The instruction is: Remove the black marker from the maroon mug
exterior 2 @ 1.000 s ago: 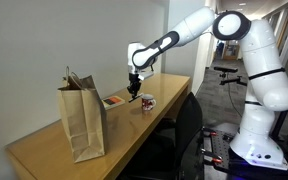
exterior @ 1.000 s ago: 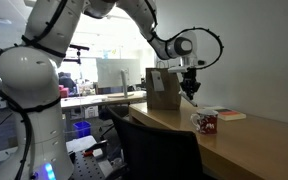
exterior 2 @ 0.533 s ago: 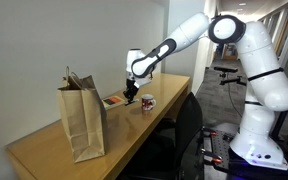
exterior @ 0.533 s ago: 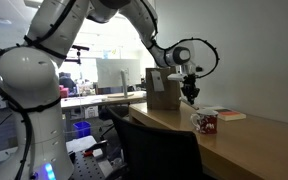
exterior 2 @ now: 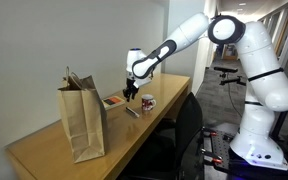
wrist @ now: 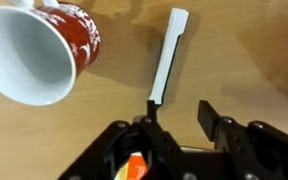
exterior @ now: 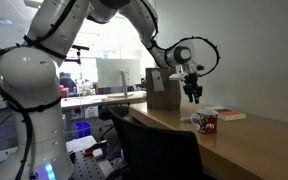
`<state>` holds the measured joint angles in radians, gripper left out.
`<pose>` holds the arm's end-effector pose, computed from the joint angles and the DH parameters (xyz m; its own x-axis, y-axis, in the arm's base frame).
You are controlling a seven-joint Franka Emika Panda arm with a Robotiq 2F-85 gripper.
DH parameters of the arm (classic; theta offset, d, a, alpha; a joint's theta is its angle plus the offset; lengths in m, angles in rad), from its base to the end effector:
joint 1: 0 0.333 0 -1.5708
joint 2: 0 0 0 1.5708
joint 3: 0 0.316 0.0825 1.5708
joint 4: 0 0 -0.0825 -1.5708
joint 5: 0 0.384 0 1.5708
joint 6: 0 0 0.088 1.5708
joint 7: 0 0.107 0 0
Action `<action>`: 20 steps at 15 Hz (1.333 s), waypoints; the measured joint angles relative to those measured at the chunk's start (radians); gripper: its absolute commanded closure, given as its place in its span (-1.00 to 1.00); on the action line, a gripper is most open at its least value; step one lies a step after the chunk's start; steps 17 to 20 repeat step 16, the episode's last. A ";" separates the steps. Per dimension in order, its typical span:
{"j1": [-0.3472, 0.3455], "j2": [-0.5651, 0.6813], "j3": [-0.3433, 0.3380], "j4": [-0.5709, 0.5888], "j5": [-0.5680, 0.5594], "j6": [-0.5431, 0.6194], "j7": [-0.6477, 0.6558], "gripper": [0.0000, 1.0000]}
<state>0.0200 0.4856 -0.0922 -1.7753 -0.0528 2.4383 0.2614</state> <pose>0.6733 -0.0429 0.3046 0.9438 -0.2698 0.1911 -0.2813 -0.9590 0.0354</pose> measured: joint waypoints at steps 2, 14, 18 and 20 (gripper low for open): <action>0.006 -0.019 0.001 0.000 -0.006 -0.014 -0.001 -0.94; -0.018 -0.242 0.045 0.037 0.039 -0.578 -0.183 -1.00; -0.020 -0.247 0.045 0.038 0.036 -0.578 -0.202 -1.00; -0.020 -0.247 0.045 0.038 0.036 -0.578 -0.202 -1.00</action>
